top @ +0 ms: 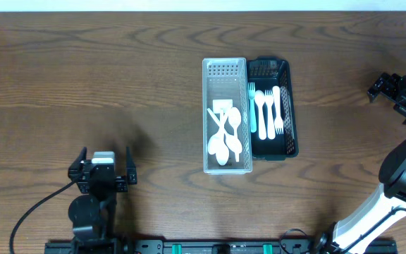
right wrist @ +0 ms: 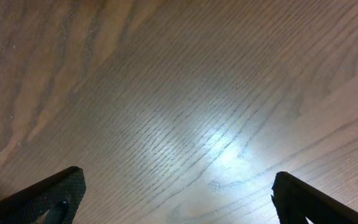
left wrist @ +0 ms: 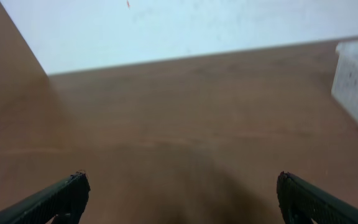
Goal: Pack container
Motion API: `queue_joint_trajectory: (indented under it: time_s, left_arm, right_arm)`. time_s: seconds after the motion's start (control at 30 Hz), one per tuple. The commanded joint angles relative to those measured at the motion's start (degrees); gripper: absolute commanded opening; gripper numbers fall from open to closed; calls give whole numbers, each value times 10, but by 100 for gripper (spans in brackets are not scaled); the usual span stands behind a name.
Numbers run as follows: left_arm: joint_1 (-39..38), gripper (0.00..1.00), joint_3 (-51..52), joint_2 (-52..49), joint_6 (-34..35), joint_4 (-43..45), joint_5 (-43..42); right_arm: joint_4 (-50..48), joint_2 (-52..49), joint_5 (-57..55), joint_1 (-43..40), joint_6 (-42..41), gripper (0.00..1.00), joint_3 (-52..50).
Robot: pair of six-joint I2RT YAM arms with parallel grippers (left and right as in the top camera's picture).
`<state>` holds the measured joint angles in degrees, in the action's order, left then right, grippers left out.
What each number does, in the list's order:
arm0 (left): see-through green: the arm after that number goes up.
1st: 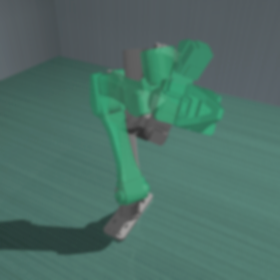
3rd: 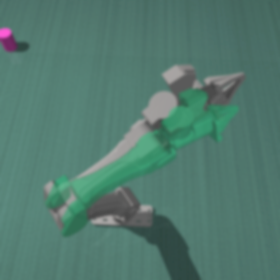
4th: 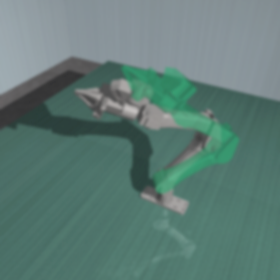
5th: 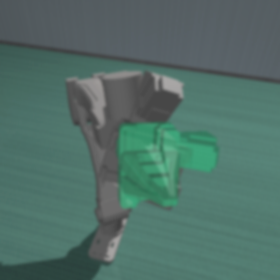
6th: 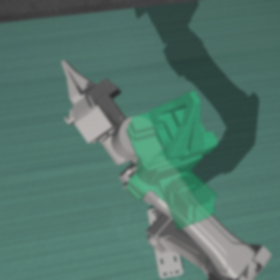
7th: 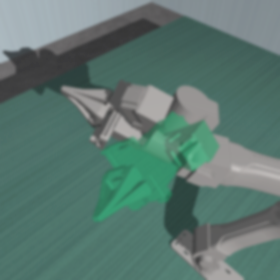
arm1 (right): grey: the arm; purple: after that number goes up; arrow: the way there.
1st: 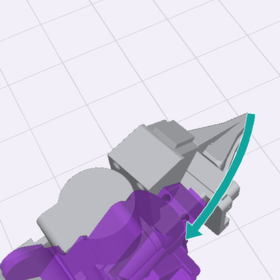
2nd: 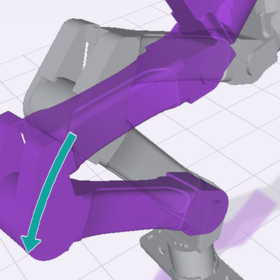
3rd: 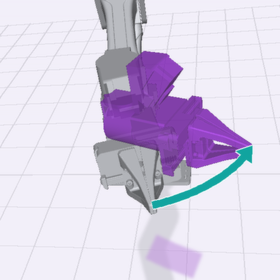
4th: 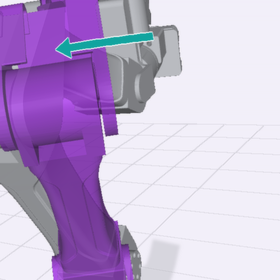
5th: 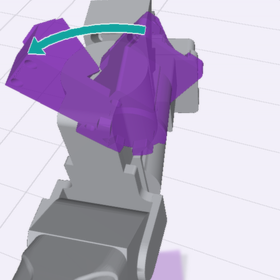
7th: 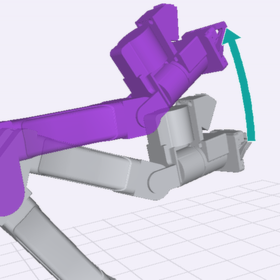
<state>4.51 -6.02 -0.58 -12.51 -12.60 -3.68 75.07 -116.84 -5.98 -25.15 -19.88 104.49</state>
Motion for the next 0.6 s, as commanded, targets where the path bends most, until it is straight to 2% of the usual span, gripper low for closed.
queue_joint_trajectory:
  time_s: [0.0, 0.57]
  left_arm:
    - [5, 98, 23, 5, -1, 3, -4]
    - [5, 98, 23, 2, 6, 7, -3]
  right_arm:
    - [-1, 3, -2, 4, 6, 99, 0]
    - [-1, 3, -2, 4, 6, 99, 0]
